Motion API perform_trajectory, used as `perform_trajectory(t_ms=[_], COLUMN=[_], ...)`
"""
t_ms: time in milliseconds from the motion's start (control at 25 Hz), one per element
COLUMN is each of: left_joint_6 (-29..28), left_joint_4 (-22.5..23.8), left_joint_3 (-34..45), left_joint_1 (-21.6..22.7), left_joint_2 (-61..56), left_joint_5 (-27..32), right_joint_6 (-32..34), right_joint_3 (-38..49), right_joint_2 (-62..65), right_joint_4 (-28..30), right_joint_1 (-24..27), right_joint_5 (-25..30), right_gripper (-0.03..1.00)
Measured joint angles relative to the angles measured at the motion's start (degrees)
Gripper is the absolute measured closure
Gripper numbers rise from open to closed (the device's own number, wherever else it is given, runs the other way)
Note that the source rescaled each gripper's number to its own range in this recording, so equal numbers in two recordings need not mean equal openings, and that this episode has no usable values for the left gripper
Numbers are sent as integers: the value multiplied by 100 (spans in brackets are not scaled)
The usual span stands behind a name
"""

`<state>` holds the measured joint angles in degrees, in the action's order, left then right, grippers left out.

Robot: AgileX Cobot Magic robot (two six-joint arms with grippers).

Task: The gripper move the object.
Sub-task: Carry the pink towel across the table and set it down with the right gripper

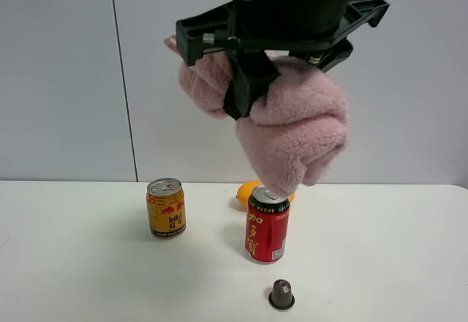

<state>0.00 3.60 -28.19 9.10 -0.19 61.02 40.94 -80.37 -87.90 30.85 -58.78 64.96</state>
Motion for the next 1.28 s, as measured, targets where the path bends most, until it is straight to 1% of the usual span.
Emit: perform_trajectory(t_ms=[120, 200, 400, 520, 840, 1040, 1160, 1280], left_joint_6=[0, 0, 0, 0, 0, 0, 0, 0], left_joint_4=[0, 0, 0, 0, 0, 0, 0, 0], left_joint_3=[0, 0, 0, 0, 0, 0, 0, 0], left_joint_1=[0, 0, 0, 0, 0, 0, 0, 0], left_joint_2=[0, 0, 0, 0, 0, 0, 0, 0], left_joint_5=[0, 0, 0, 0, 0, 0, 0, 0], right_joint_6=[266, 406, 811, 983, 870, 587, 420, 283], right_joint_3=[0, 0, 0, 0, 0, 0, 0, 0], right_joint_2=[77, 110, 217, 319, 423, 430, 430, 430], right_joint_4=[125, 165, 219, 170, 66, -24, -35, -199], right_joint_1=[0, 0, 44, 270, 897, 1407, 1612, 1852], right_joint_5=[343, 460, 486, 486, 492, 492, 497, 497], right_gripper=[96, 96, 96, 96, 96, 96, 96, 96])
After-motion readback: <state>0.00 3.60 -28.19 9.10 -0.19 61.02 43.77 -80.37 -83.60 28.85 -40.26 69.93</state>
